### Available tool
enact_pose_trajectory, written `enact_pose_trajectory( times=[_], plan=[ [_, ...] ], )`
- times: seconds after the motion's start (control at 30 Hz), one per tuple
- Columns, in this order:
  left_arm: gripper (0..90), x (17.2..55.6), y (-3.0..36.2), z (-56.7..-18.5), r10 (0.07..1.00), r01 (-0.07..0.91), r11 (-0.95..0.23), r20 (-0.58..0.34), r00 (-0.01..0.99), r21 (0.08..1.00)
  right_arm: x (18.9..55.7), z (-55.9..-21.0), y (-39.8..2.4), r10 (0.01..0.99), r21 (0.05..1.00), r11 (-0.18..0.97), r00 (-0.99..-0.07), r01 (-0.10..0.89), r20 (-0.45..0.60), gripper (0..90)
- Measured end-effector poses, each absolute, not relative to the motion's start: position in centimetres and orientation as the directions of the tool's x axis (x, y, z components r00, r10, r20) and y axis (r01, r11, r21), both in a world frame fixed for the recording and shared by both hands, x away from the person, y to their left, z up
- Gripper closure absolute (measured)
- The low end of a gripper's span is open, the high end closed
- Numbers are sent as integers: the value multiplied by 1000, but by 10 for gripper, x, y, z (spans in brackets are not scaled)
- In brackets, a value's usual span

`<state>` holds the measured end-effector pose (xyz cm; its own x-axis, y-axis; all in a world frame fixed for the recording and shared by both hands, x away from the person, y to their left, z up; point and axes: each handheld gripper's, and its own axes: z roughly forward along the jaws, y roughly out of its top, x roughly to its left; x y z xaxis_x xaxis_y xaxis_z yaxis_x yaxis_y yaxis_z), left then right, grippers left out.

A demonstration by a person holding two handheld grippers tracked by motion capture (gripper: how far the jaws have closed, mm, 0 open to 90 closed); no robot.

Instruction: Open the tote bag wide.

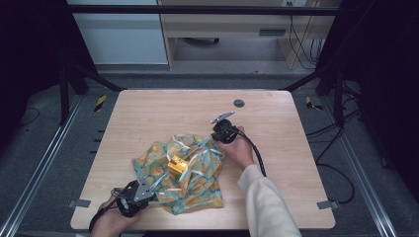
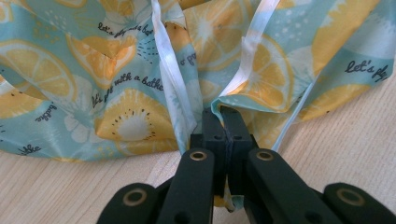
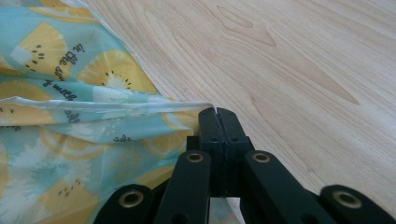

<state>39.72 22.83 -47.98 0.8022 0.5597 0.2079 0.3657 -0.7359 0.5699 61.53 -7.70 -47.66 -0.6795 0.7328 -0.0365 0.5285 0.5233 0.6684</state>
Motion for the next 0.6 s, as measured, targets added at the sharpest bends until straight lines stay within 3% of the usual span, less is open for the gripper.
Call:
enact_pose_trajectory(
  times=[0.37, 0.6],
  plan=[
    [900, 397, 228, -479, 564, 367, -732, 209, 799, 575, 619, -482, -73, 738, 661, 520, -674, 541, -29, 895],
    [900, 395, 229, -475, 571, 349, -707, 205, 795, 615, 604, -453, -80, 760, 703, 487, -648, 518, -48, 589]
  ],
)
